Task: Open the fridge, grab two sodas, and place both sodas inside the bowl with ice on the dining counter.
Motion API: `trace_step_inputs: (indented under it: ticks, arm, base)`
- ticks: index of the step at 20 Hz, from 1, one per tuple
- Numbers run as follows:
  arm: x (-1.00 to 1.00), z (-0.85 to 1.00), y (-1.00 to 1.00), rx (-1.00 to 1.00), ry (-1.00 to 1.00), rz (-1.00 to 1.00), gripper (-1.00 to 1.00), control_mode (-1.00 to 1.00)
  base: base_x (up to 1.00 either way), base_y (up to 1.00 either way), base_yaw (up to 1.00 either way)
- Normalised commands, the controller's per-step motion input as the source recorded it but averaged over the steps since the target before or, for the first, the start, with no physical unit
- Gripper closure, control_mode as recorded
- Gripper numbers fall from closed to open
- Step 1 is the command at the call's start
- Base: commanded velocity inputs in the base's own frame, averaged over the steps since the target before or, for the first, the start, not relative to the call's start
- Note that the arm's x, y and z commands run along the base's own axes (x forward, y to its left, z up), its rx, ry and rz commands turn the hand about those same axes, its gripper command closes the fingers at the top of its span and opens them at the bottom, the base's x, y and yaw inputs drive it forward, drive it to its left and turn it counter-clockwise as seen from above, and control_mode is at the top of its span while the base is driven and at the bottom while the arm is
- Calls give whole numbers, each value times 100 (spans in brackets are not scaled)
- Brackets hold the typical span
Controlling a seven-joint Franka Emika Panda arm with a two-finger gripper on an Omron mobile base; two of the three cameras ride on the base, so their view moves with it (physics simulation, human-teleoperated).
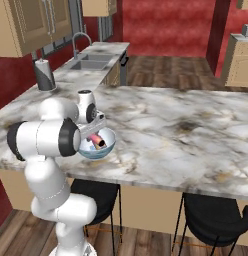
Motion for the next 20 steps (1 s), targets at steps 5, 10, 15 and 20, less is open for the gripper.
trace_step_inputs:
  ticks: [5, 10, 15, 20]
  arm:
    - [17, -22, 0, 0, 0, 3, 100, -100]
    - [14, -27, 2, 0, 1, 3, 100, -100]
    - [-1, -16, 0, 0, 0, 2, -100, -100]
    - [-10, -4, 0, 0, -1, 0, -100, -100]
  base:
    - [0, 0, 0]
    - [0, 0, 0]
    - [0, 0, 0]
    - [0, 0, 0]
